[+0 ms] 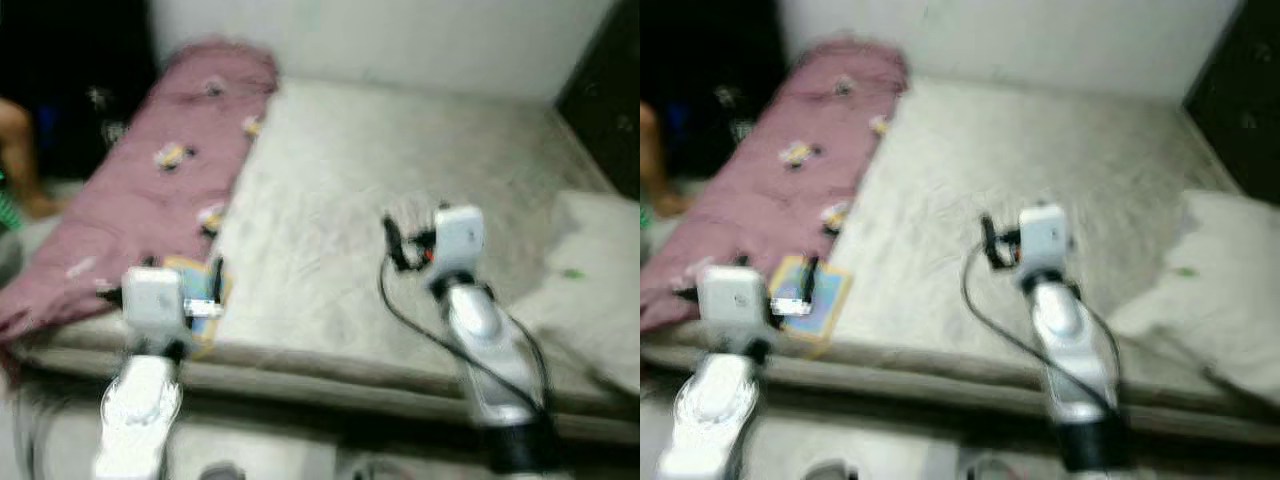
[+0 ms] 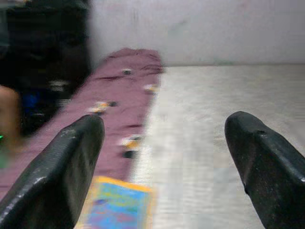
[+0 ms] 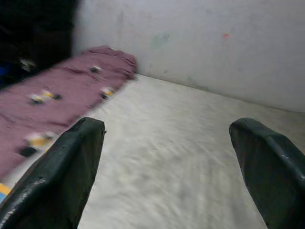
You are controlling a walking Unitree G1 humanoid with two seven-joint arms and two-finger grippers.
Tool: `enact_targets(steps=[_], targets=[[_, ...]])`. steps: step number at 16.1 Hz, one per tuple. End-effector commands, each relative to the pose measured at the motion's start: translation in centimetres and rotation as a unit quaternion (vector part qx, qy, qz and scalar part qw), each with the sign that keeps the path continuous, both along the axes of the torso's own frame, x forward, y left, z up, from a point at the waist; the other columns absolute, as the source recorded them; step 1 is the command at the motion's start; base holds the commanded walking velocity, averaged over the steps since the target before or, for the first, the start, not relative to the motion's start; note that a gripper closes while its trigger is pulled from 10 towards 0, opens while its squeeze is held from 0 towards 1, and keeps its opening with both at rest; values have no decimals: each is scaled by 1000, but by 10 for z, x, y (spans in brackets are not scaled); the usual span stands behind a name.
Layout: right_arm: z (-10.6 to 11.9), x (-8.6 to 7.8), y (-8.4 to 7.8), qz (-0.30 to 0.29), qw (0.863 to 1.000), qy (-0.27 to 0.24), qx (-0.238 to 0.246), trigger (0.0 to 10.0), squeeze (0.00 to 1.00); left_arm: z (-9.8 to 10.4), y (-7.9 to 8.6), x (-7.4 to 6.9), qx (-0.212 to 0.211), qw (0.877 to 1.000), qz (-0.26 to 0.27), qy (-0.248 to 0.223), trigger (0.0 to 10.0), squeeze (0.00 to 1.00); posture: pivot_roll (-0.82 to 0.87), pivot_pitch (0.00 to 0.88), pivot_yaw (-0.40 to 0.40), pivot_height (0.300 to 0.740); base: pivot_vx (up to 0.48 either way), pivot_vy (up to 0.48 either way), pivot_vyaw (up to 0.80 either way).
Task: Clean up the room
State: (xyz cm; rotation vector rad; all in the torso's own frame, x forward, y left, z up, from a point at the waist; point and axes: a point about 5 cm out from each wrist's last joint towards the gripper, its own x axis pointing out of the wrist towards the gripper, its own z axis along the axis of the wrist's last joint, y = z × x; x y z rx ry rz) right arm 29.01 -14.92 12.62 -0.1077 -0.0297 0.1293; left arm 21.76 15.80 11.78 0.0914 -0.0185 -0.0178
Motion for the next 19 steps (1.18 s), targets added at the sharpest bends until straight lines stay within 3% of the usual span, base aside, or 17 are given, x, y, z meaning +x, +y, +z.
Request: enact_targets(steps=[1, 10, 19], targets=[[7, 3, 3, 1, 1000, -12, 3, 10000, 0, 2, 6, 0, 9, 1000, 5, -3, 10000, 0, -29, 0, -58, 740, 0, -319, 0], [6, 4, 3, 3, 1000, -13, -1, 10000, 0, 2, 4, 2, 8, 1000, 3, -6, 10000, 0, -32, 0, -62, 740, 0, -323, 0], [8, 6, 2, 4, 1000, -16, 17, 10000, 0, 5, -2, 1, -13, 999, -23, -20, 10000, 0, -35, 0, -65, 740, 0, 0, 0]])
